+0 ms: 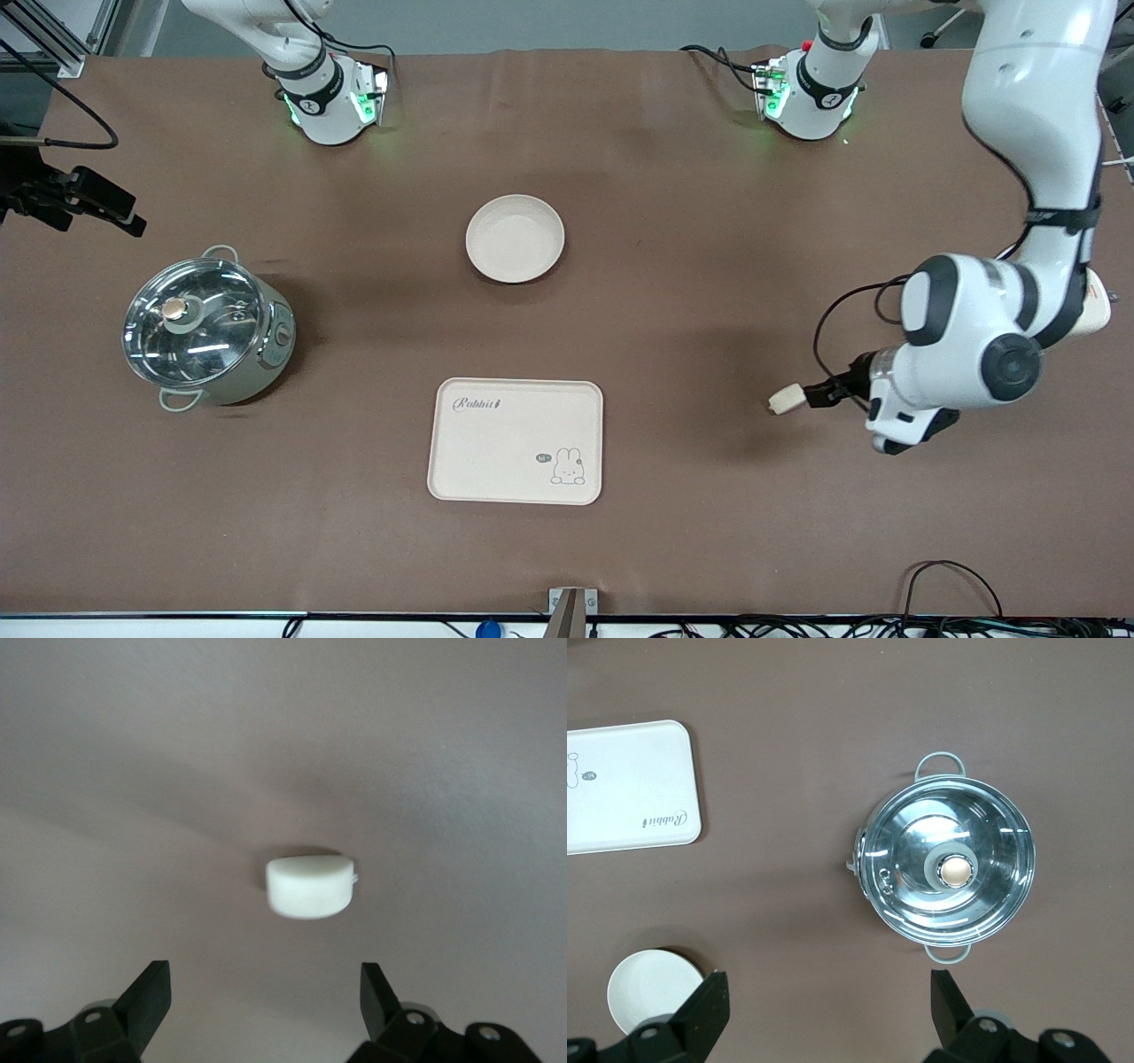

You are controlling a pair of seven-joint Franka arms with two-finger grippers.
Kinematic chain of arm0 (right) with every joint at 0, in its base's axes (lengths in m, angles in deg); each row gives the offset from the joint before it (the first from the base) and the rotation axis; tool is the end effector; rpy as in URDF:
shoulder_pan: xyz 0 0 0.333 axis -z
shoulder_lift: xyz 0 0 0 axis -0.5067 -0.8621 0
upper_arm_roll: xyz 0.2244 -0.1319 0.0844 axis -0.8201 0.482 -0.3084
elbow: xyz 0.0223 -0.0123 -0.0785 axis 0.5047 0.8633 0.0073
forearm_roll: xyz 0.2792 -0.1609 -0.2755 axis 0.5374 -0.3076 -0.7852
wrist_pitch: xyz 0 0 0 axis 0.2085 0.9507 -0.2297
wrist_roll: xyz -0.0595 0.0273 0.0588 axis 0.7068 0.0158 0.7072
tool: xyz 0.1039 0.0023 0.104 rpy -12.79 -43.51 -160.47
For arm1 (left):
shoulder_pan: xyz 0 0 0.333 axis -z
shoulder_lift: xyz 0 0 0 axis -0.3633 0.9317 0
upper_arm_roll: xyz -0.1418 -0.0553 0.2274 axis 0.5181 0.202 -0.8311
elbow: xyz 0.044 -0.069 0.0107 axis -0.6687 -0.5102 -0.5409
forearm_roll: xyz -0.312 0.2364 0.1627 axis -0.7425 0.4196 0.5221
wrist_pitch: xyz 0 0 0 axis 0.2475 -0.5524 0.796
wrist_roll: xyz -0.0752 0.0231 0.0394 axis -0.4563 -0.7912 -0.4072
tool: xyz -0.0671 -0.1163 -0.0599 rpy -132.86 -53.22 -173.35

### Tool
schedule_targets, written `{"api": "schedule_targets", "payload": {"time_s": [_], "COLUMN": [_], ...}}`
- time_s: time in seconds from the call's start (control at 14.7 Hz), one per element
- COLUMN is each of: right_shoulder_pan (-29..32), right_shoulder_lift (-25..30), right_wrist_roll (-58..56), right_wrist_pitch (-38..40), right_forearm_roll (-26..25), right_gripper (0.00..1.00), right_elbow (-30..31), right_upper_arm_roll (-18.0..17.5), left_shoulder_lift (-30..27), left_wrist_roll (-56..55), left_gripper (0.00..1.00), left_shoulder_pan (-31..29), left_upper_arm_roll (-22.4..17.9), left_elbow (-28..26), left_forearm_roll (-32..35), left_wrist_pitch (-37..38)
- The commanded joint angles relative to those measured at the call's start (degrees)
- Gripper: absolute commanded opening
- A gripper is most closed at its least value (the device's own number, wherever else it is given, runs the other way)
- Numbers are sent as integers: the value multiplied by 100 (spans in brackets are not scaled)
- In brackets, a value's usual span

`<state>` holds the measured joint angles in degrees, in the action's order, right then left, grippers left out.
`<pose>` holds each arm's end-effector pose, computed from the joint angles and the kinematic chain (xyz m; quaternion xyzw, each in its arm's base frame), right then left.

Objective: Place bun in plate and plate on tray
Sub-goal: 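Reach the left gripper to the white bun and grasp it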

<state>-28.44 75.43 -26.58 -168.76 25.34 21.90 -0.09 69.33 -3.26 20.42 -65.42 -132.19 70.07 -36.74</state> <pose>0.5697 -0.0070 0.5611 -0.9978 0.0603 -0.0073 0.0252 0.6668 -0.1162 0.1844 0.9662 0.2339 -0.1030 0.0326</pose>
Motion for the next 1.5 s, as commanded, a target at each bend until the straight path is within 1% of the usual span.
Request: {"api": "schedule_targets", "payload": {"time_s": [0.0, 0.2, 0.27, 0.41, 0.54, 0.68, 0.75, 0.82, 0.95, 1.02, 1.16, 1.29, 1.43], "right_shoulder_pan": [55, 64, 64, 55, 55, 55, 55, 55, 46, 20, -59, -60, -42], "right_shoulder_lift": [3, -6, -6, -6, -6, -6, -6, -6, 3, -6, -6, 3, 3], "right_wrist_roll": [-40, -40, -40, -40, -40, -40, -40, -40, -40, -40, -23, -31, -23], "right_wrist_pitch": [47, 64, 73, 100, 100, 100, 100, 108, 100, 91, 99, 178, 222], "right_forearm_roll": [-61, -61, -61, -52, -52, -52, -52, -52, -52, -52, -52, -52, -26], "right_gripper": [100, 100, 100, 100, 100, 100, 100, 100, 100, 100, 100, 100, 100], "right_elbow": [-20, -12, 6, 6, 6, 6, 6, 6, 6, -3, -3, -11, -12], "right_upper_arm_roll": [-70, -70, -70, -70, -70, -70, -70, -70, -88, -105, -97, -97, -79], "left_shoulder_lift": [356, 646, 699, 744, 805, 814, 805, 779, 587, 490, 305, 226, 225], "left_wrist_roll": [-419, -420, -429, -429, -420, -429, -429, -437, -551, -795, -1349, -2007, -2815], "left_gripper": [90, 80, 74, 56, 33, 15, 7, 2, 0, 0, 0, 0, 0], "left_shoulder_pan": [62, 71, 71, 79, 79, 79, 79, 114, 272, 369, 536, 711, 1088], "left_upper_arm_roll": [2, 2, 2, 2, 2, 2, 11, 11, 63, 142, 405, 827, 1039], "left_elbow": [81, 72, 81, 81, 72, 72, 72, 72, 72, 107, 125, 107, 116], "left_forearm_roll": [-93, -93, -93, -93, -93, -93, -93, -93, -93, -93, -84, -67, -32], "left_wrist_pitch": [-482, -757, -783, -792, -792, -792, -783, -749, -539, -389, -265, -247, -247]}}
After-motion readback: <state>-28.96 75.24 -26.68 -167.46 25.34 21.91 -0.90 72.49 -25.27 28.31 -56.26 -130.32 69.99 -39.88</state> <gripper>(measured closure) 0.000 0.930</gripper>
